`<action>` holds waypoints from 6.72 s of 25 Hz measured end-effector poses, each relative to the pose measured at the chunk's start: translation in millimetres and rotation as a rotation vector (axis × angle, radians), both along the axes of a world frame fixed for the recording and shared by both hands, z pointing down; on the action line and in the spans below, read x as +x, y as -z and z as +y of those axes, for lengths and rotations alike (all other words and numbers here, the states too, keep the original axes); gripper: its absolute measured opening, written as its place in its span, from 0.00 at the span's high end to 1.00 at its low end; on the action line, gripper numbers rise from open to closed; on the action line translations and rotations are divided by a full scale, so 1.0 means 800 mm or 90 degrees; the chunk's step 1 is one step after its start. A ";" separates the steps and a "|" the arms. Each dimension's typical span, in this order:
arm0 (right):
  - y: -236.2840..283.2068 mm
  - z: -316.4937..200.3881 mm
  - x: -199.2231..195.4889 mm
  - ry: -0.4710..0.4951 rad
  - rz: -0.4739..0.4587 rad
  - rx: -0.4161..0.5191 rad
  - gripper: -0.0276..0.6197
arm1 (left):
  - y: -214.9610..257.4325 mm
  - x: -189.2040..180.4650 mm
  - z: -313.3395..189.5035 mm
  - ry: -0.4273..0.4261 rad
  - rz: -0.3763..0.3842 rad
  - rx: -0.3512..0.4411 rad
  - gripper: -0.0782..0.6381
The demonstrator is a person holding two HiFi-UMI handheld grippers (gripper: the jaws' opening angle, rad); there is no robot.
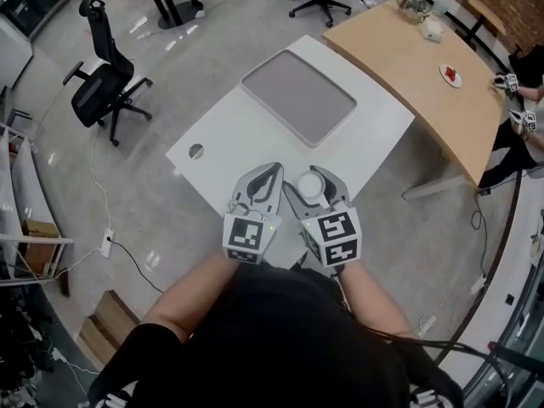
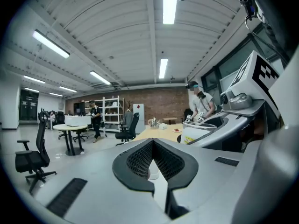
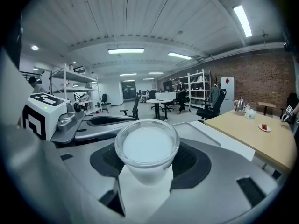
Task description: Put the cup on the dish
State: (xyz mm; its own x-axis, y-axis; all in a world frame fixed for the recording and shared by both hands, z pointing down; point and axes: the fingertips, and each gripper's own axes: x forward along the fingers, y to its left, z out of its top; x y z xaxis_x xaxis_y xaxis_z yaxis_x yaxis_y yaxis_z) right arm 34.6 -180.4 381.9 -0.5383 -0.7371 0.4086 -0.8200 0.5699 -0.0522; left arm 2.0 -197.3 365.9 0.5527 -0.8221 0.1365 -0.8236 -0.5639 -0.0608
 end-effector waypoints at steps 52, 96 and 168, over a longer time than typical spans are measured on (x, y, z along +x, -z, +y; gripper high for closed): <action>-0.067 -0.213 0.024 -0.055 0.037 -0.043 0.59 | -0.079 0.018 -0.211 -0.042 -0.002 -0.070 0.88; -0.243 -0.497 0.067 -0.141 0.105 -0.056 0.59 | -0.238 0.035 -0.458 0.000 -0.052 -0.073 0.88; 0.100 -0.252 0.072 -0.215 -0.034 0.212 0.93 | 0.073 0.040 -0.234 -0.055 0.045 0.069 0.88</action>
